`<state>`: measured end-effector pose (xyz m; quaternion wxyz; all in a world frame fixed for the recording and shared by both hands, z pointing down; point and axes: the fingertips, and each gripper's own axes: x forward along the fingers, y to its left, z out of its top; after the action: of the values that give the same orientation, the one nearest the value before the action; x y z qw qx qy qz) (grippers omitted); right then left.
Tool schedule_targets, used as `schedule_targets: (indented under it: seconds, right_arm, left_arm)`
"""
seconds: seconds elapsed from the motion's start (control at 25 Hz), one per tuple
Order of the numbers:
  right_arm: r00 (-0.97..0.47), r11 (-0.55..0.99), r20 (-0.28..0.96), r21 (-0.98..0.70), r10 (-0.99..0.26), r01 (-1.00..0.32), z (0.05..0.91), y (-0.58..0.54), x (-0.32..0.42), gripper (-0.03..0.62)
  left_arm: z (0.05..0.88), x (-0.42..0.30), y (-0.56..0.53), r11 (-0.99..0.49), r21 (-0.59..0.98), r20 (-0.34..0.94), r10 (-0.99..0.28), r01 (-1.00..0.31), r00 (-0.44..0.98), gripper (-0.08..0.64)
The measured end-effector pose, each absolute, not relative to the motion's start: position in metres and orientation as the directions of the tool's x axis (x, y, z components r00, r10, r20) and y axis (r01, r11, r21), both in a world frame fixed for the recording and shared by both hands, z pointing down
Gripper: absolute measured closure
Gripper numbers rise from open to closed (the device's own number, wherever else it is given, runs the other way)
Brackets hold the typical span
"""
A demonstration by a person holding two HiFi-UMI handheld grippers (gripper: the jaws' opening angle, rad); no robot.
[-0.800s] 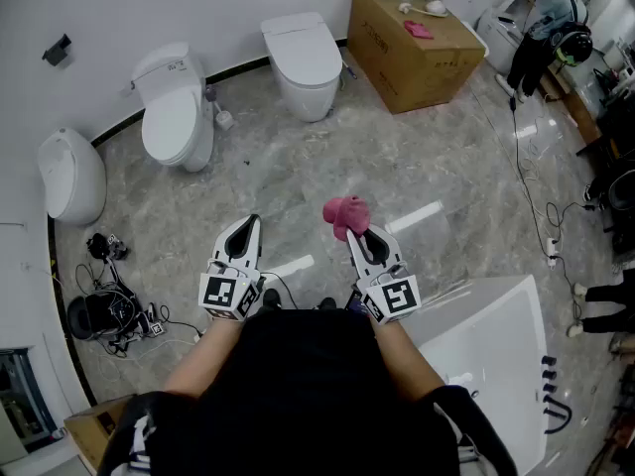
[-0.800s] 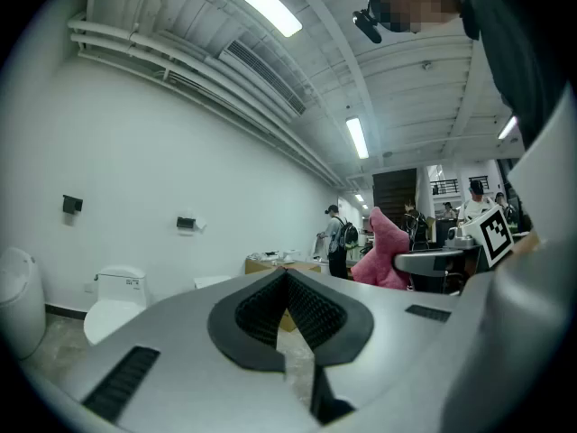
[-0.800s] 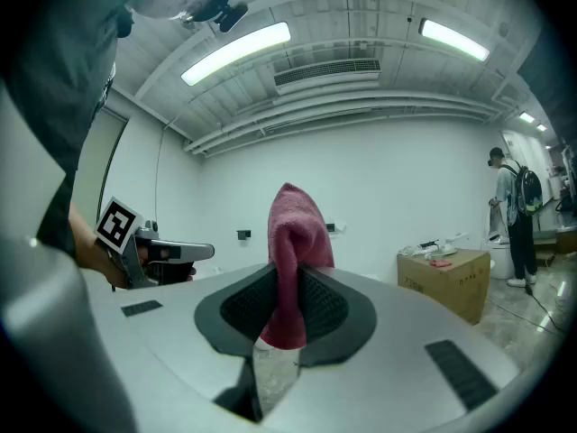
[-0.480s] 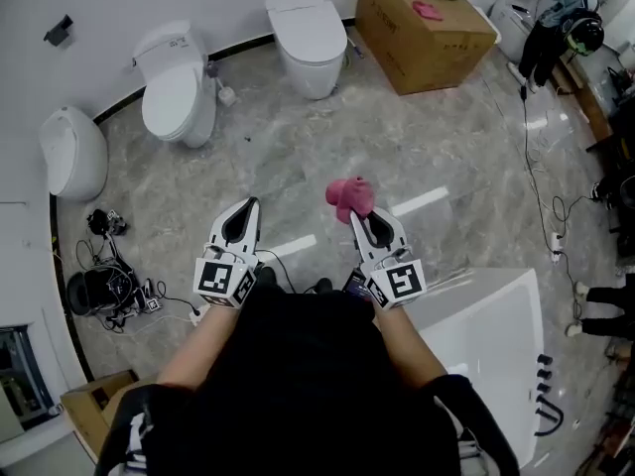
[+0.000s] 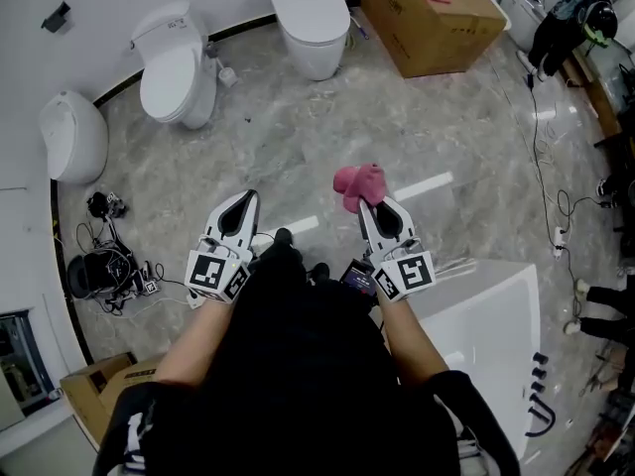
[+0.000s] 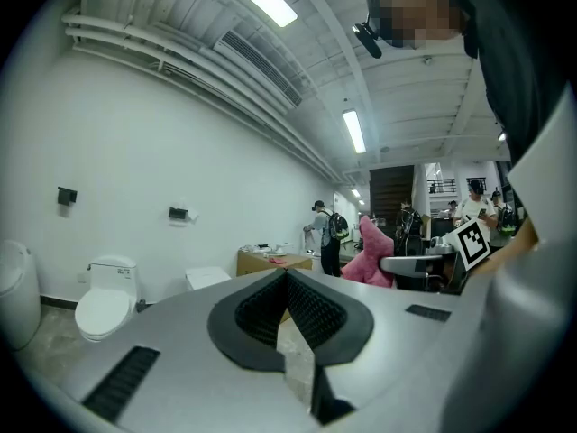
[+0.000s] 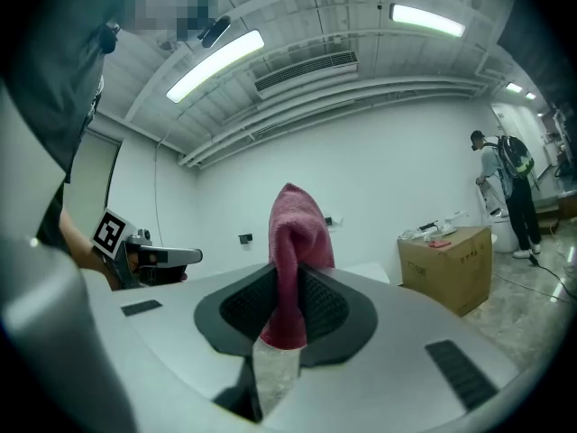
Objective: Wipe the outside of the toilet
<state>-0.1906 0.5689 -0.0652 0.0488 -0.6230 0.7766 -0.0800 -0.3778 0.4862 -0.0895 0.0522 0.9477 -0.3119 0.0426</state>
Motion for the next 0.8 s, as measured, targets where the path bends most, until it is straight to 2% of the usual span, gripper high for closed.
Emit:
schedule_targets:
  seconds: [0.32, 0.8]
  right_arm:
    - [-0.176, 0.159, 0.064, -0.210, -0.982, -0.965, -0.054, 0.554, -0.160, 0.512]
    - [-0.137, 0.106, 0.169, -0.180, -0.976, -0.978, -0.035, 0.486, -0.091, 0.512]
  left_arm:
    - [-0.080, -0.350, 0.460, -0.822, 0.107, 0.102, -0.551, -0.560, 0.828, 0.546]
    - [-0.056, -0.263, 0.372, -0.847, 0.189, 0.097, -0.487, -0.497, 0.868, 0.546]
